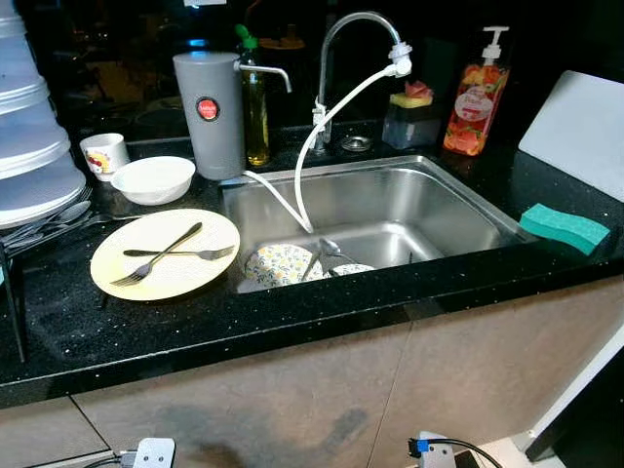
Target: Kitchen organization
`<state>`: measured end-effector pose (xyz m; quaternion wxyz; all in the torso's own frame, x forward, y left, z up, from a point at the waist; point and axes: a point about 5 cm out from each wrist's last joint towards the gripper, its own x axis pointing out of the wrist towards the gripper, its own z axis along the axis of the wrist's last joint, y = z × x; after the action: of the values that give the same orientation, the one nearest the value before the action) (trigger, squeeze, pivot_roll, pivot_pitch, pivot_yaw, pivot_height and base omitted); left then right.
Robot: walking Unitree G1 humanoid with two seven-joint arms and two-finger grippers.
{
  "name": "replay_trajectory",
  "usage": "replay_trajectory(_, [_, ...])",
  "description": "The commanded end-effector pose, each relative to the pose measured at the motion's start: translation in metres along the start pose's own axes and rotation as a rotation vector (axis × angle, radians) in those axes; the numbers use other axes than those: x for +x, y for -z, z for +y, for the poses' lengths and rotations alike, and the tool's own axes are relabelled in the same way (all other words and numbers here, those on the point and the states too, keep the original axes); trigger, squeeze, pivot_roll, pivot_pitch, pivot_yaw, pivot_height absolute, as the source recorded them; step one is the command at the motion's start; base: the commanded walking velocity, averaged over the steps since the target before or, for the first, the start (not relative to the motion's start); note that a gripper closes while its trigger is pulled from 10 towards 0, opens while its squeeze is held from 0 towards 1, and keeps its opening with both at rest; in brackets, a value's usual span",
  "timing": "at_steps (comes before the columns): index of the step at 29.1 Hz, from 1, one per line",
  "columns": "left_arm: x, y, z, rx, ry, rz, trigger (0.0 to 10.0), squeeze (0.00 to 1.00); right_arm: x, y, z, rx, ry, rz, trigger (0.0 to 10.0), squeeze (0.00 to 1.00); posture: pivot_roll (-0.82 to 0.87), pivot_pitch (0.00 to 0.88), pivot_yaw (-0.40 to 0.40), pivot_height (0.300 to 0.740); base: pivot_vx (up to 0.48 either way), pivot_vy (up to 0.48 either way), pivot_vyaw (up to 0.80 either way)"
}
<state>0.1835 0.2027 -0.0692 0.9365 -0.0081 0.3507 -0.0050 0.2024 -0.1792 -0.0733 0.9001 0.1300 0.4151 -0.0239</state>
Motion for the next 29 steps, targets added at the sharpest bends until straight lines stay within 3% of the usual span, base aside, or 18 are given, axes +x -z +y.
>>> replay_trajectory(1, [-0.001, 0.005, -0.001, -0.015, -0.004, 0.01, 10.0, 0.0, -0.002, 0.009, -0.002, -0.001, 0.011, 0.031, 10.0, 0.0, 0.03, 0.029, 0.018, 0.74, 0.0, 0.0, 0.0])
replay_trajectory(4, [-0.002, 0.005, -0.001, -0.022, -0.008, 0.007, 10.0, 0.0, -0.002, 0.011, -0.003, -0.01, 0.011, 0.04, 10.0, 0.0, 0.03, 0.029, 0.016, 0.74, 0.0, 0.0, 0.0])
replay_trajectory(6, [-0.003, 0.013, 0.0, 0.002, -0.011, 0.069, 10.0, 0.0, -0.003, 0.015, -0.003, -0.088, -0.007, 0.069, 10.0, 0.0, 0.03, 0.038, 0.014, 0.74, 0.0, 0.0, 0.0])
replay_trajectory(9, [-0.004, 0.019, -0.001, 0.047, -0.003, 0.114, 10.0, 0.0, -0.003, 0.016, -0.002, -0.123, -0.016, 0.079, 10.0, 0.0, 0.02, 0.036, 0.015, 0.74, 0.0, 0.0, 0.0])
replay_trajectory(16, [-0.004, 0.019, -0.004, 0.008, -0.019, 0.085, 10.0, 0.0, -0.002, 0.011, -0.003, -0.12, -0.012, 0.069, 10.0, 0.0, 0.01, 0.033, 0.016, 0.74, 0.0, 0.0, 0.0])
replay_trajectory(20, [-0.003, 0.022, -0.013, 0.023, 0.026, 0.111, 10.0, 0.0, -0.002, 0.01, -0.005, -0.089, -0.001, 0.059, 10.0, 0.0, 0.01, 0.033, 0.014, 0.74, 0.0, 0.0, 0.0])
replay_trajectory(24, [-0.002, 0.022, -0.013, 0.0, -0.008, 0.105, 10.0, 0.0, -0.004, 0.018, -0.006, -0.134, -0.008, 0.093, 10.0, 0.0, 0.01, 0.031, 0.011, 0.74, 0.0, 0.0, 0.0])
replay_trajectory(29, [-0.002, 0.022, -0.013, 0.013, 0.008, 0.113, 10.0, 0.0, -0.004, 0.016, -0.007, -0.111, 0.003, 0.081, 10.0, 0.0, 0.01, 0.03, 0.018, 0.74, 0.0, 0.0, 0.0])
